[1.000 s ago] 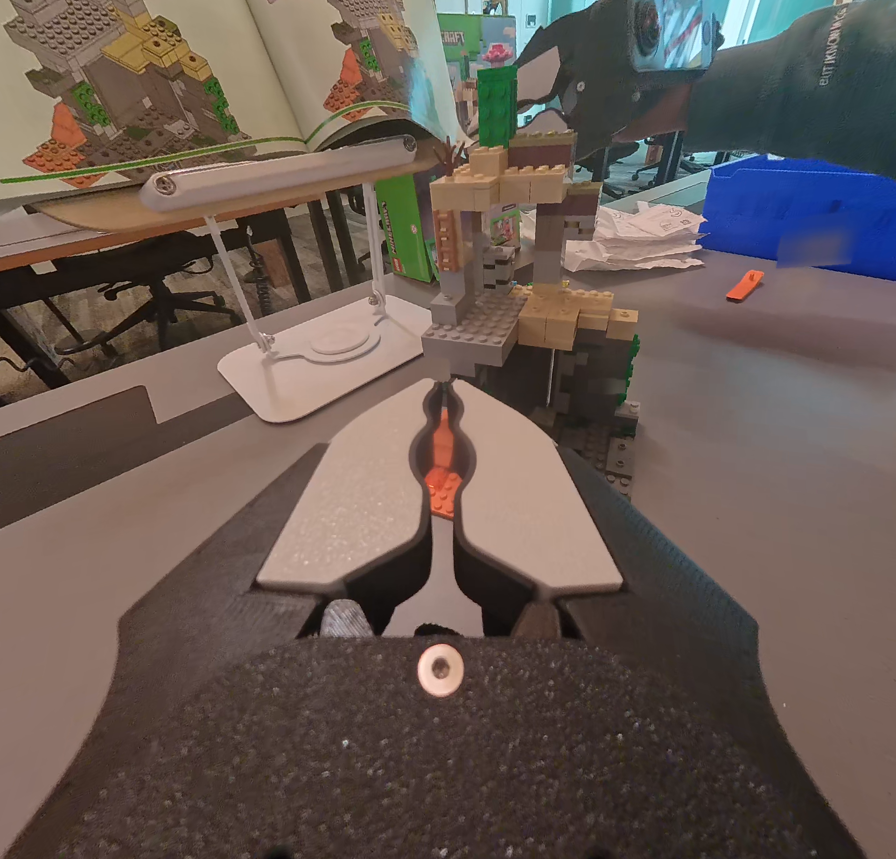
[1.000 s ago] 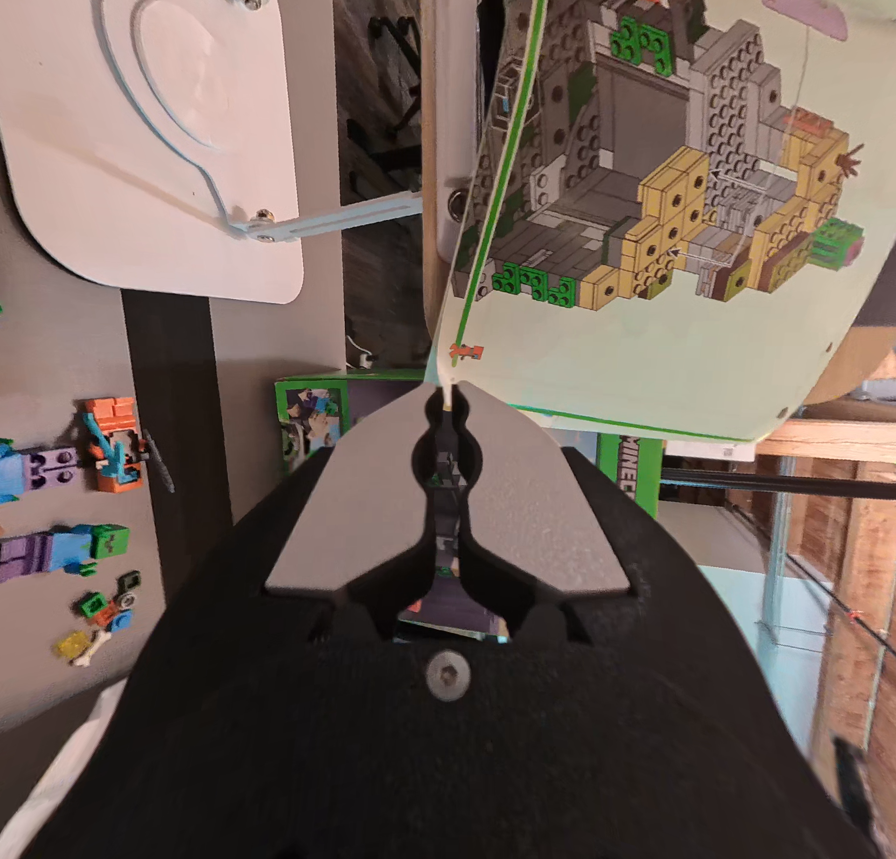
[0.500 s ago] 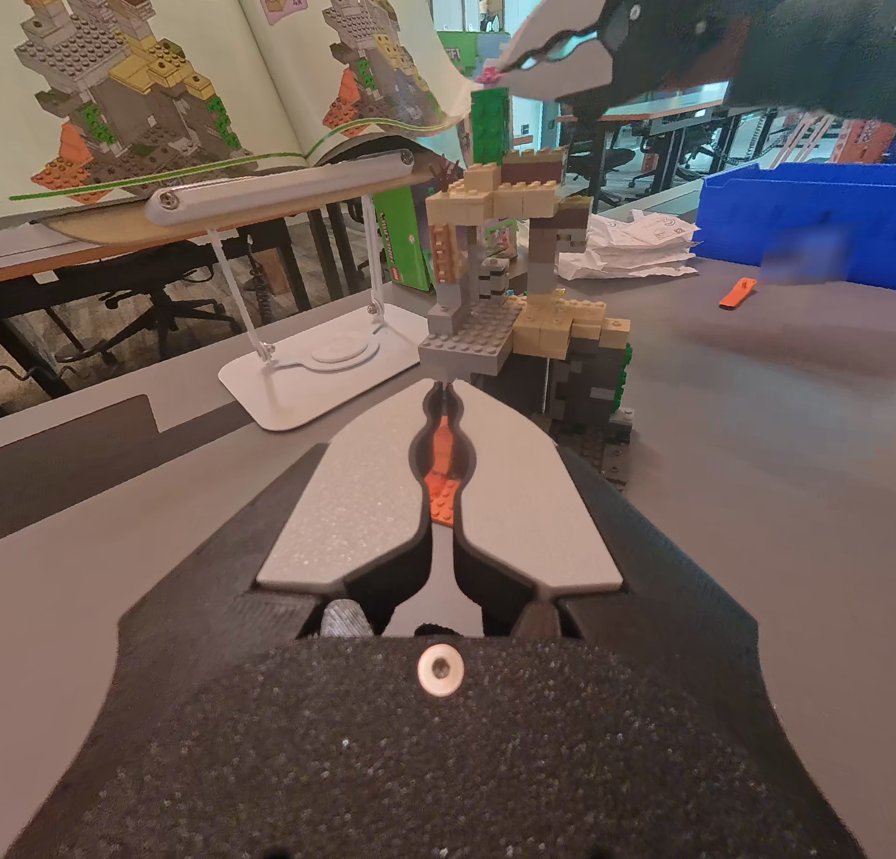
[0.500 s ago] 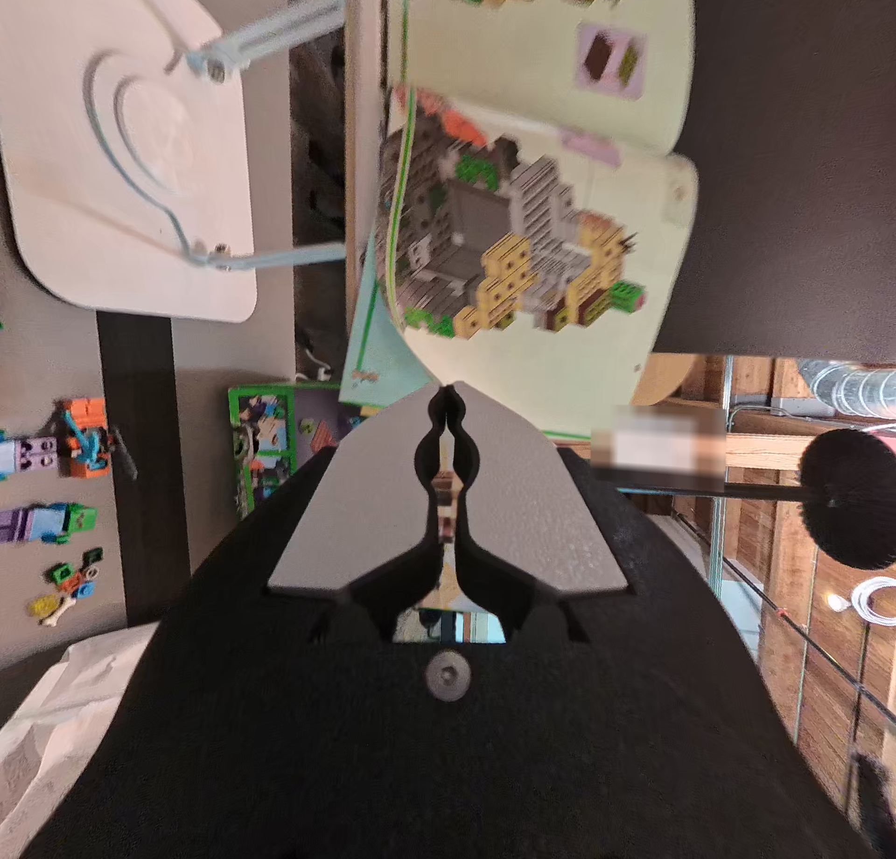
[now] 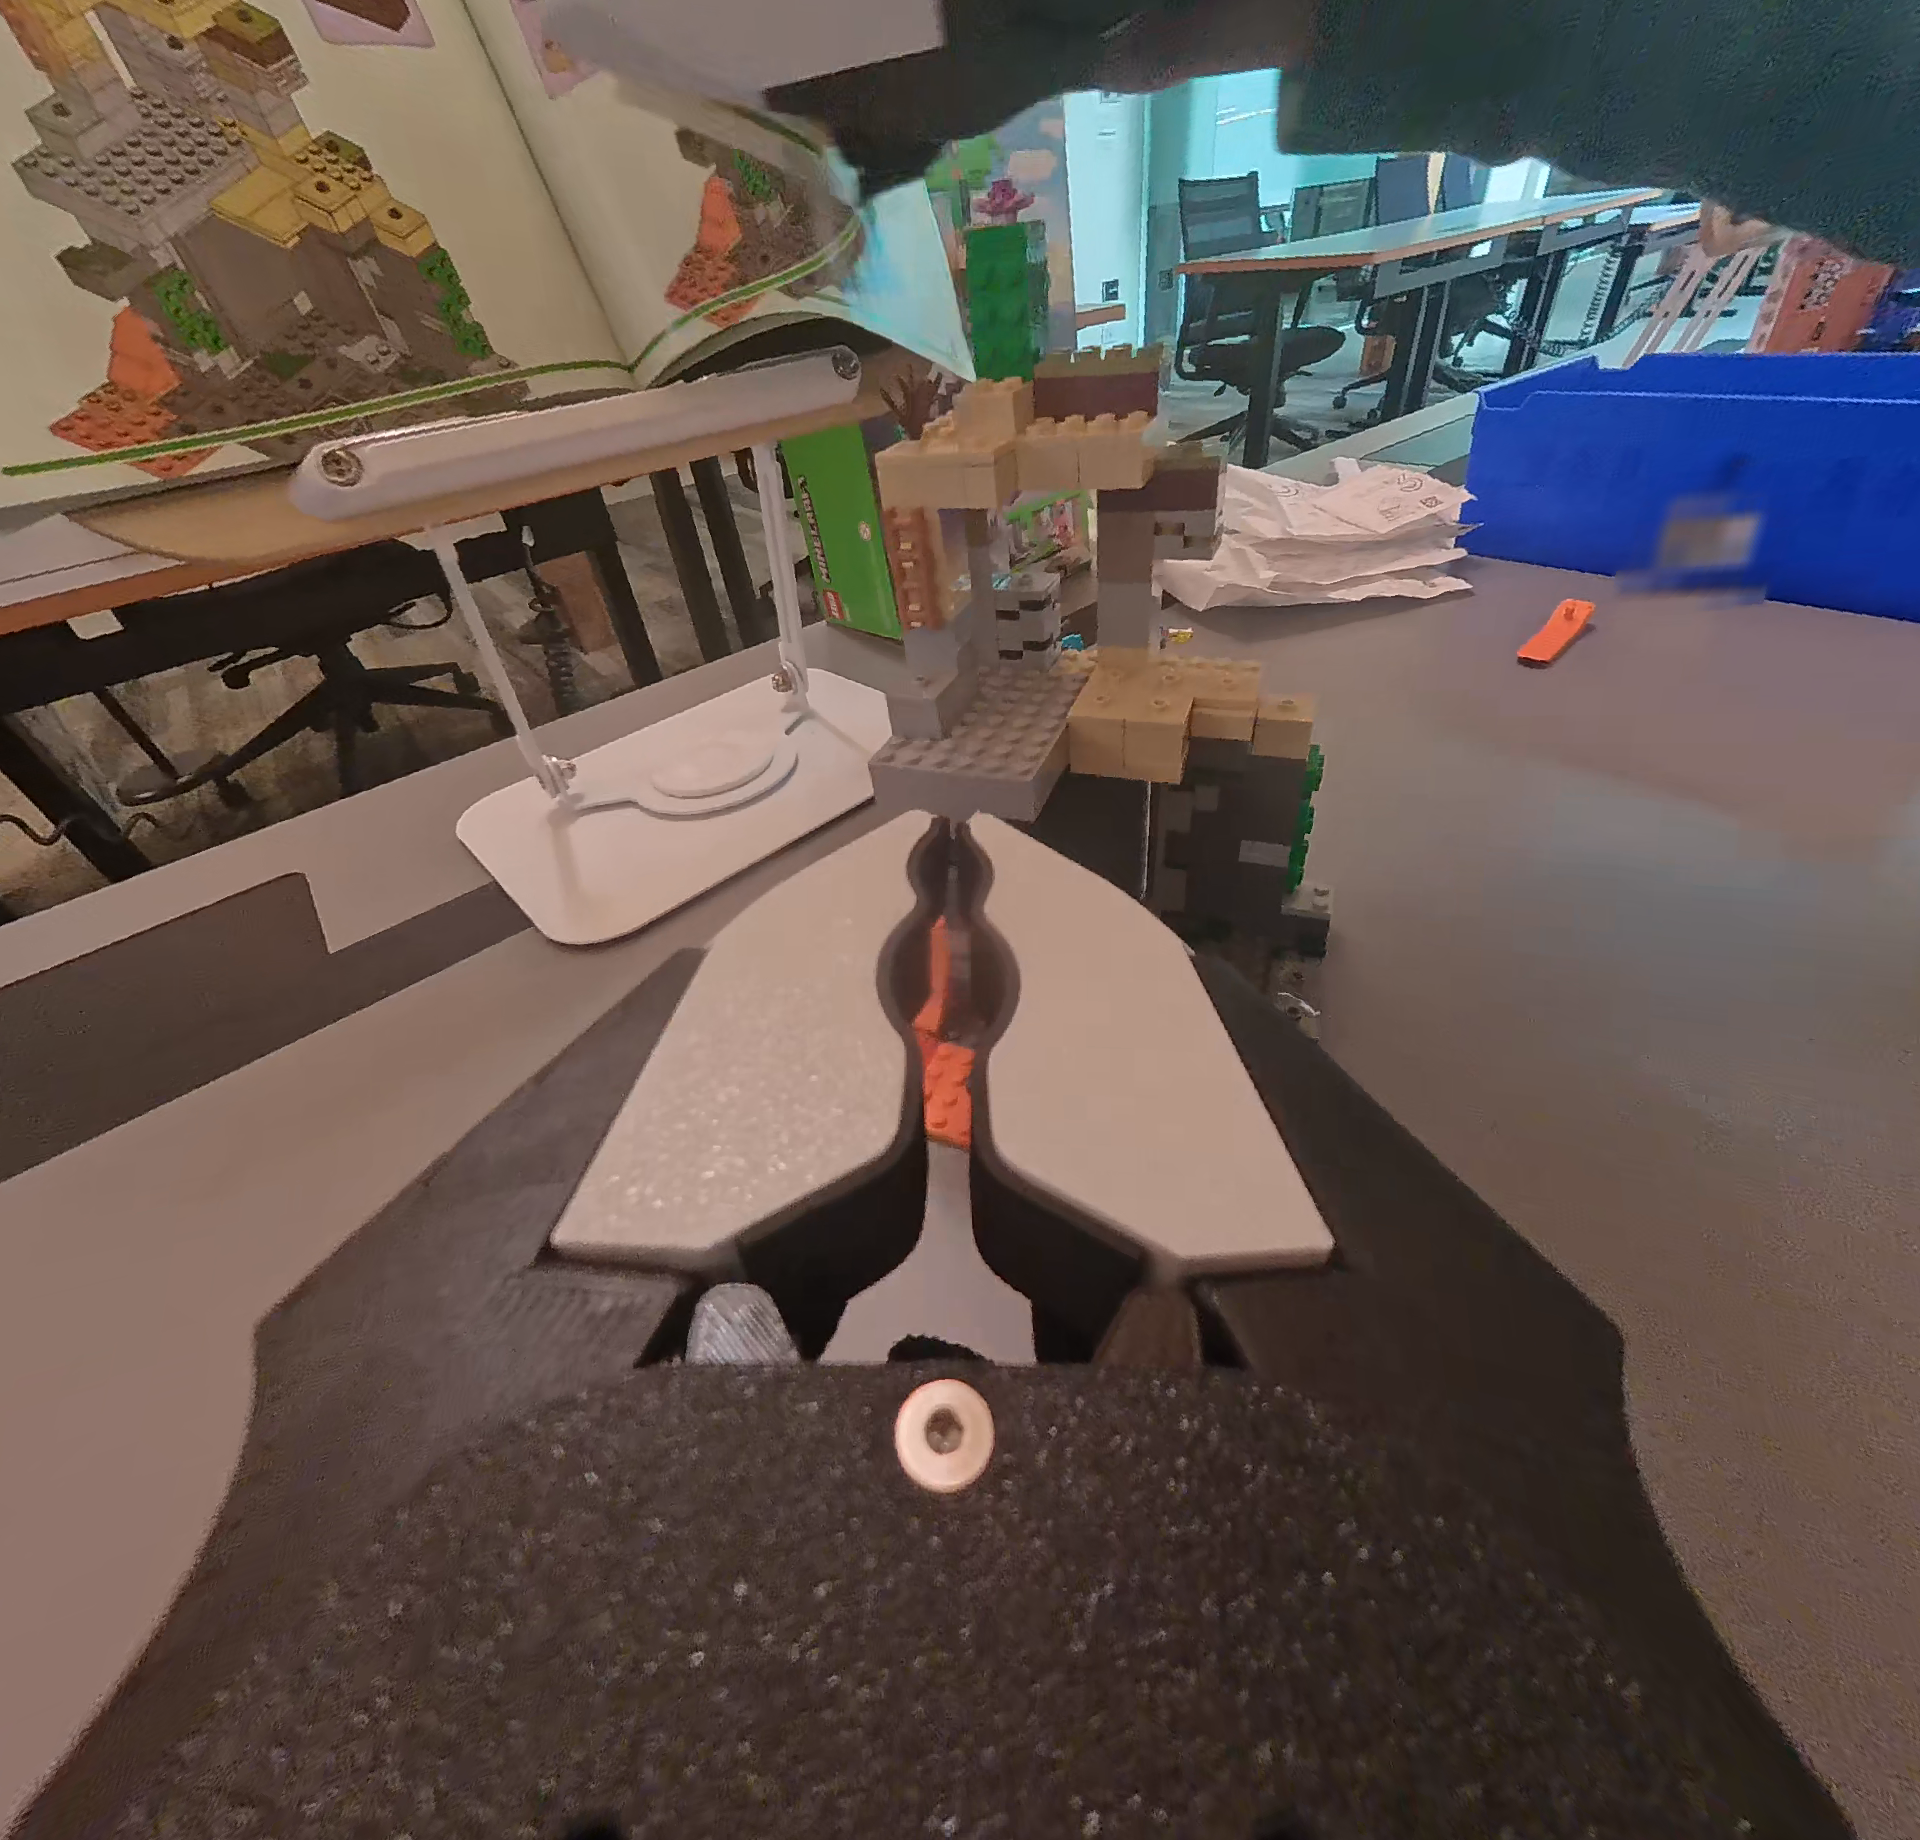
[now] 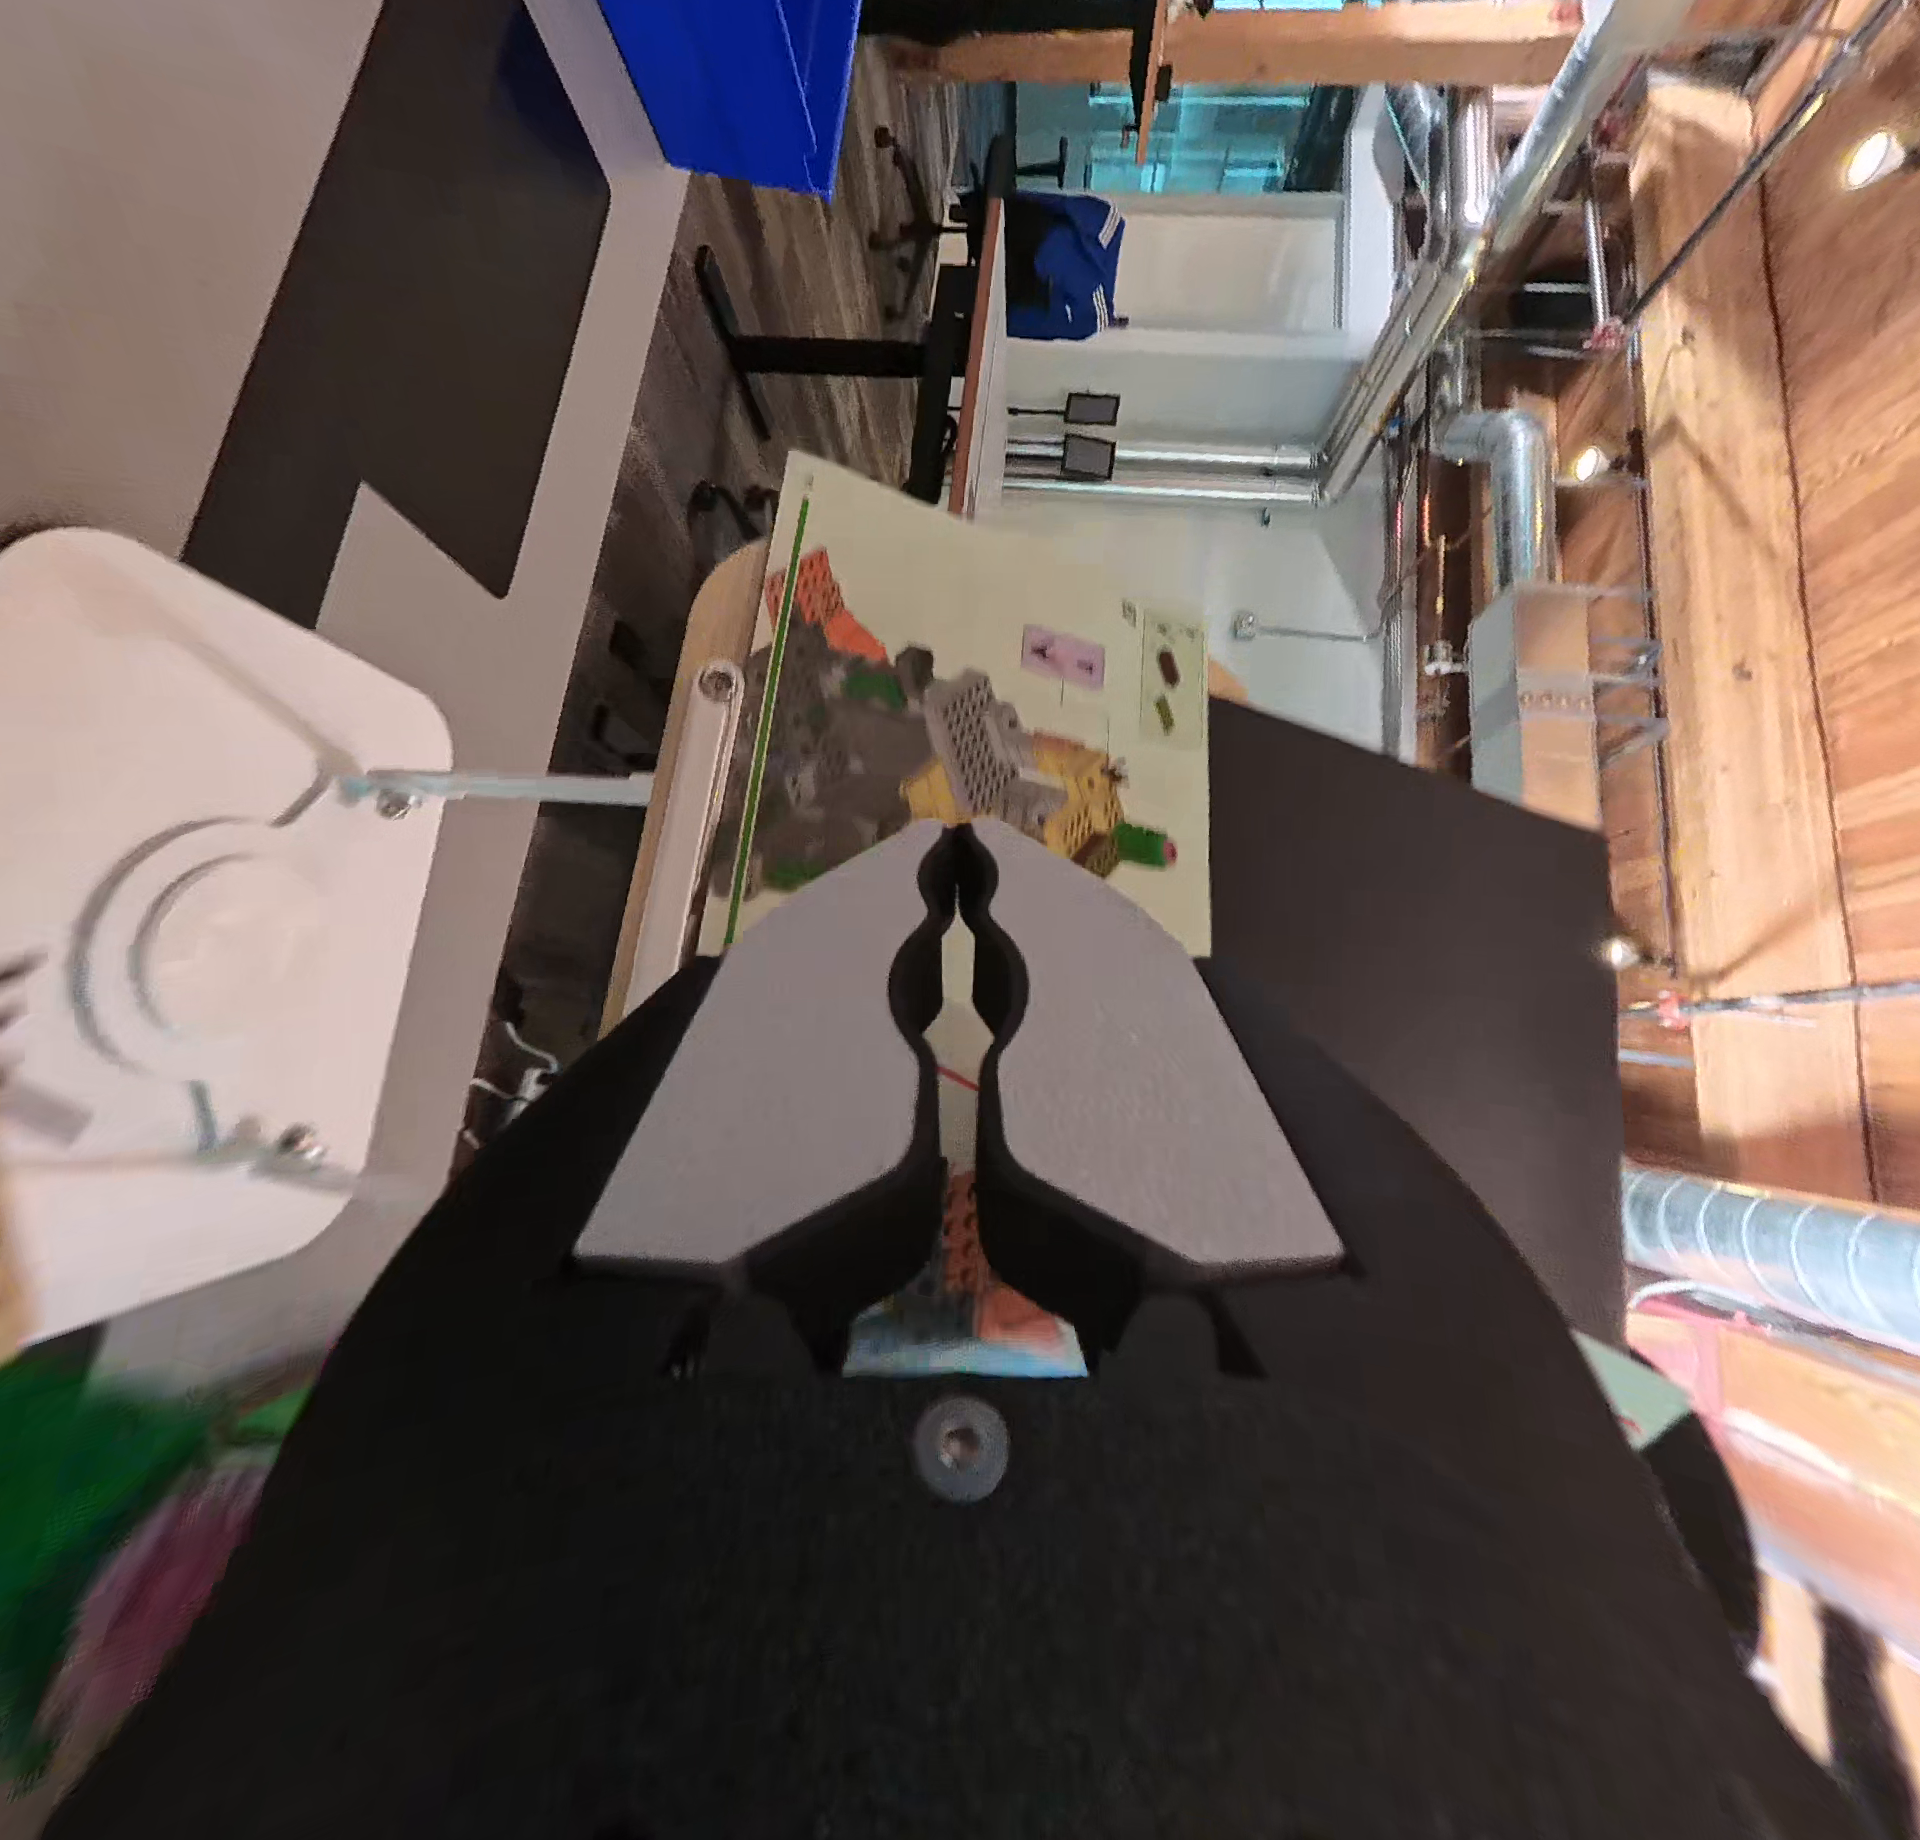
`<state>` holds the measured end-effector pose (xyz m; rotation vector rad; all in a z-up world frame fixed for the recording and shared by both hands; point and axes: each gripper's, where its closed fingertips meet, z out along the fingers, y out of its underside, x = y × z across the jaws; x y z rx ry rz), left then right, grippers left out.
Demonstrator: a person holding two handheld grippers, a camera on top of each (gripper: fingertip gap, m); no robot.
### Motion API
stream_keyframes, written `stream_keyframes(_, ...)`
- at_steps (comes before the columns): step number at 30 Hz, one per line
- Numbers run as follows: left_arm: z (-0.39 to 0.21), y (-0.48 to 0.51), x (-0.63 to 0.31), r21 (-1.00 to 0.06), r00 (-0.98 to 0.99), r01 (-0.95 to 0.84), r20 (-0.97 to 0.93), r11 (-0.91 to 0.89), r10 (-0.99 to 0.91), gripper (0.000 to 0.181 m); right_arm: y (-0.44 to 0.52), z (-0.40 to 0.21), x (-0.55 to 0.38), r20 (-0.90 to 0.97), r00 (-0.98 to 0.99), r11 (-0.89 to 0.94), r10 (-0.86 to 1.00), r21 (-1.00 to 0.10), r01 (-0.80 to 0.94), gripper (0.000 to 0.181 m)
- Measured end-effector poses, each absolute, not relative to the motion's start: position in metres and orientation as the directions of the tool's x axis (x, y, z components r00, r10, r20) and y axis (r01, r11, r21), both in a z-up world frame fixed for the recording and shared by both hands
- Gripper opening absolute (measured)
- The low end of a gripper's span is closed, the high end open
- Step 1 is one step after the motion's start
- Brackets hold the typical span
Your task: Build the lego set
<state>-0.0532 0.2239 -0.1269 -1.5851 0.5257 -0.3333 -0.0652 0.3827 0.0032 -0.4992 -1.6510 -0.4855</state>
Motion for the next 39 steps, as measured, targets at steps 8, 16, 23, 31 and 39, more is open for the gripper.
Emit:
stream_keyframes(8, -0.129, 0.223, -0.054, -0.992, 0.847, -0.121, -0.087, -0.032, -0.524, 0.001, 0.364, -0.012, -0.144, 0.987, -0.158, 0.890, 0.016, 0.058, 0.451, 0.000)
stream_keyframes(16, -0.134, 0.223, -0.050, -0.990, 0.843, -0.138, -0.097, -0.039, -0.529, 0.001, 0.304, 0.012, -0.177, 0.982, -0.057, 0.946, 0.180, -0.157, 0.283, 0.000)
stream_keyframes(23, -0.136, 0.224, -0.051, -0.990, 0.844, -0.134, -0.088, -0.049, -0.529, 0.001, 0.316, 0.084, -0.121, 0.902, 0.143, 0.872, 0.407, -0.430, 0.232, 0.000)
stream_keyframes(31, -0.124, 0.242, -0.060, -0.987, 0.863, -0.132, -0.070, -0.089, -0.500, 0.000, 0.384, 0.071, -0.040, 0.796, 0.277, 0.691, 0.539, -0.605, 0.395, 0.000)
stream_keyframes(39, -0.030, 0.317, -0.055, -0.949, 0.821, -0.313, -0.286, 0.030, -0.495, 0.000, 0.449, 0.018, -0.017, 0.656, 0.321, 0.415, 0.683, -0.711, 0.567, 0.000)
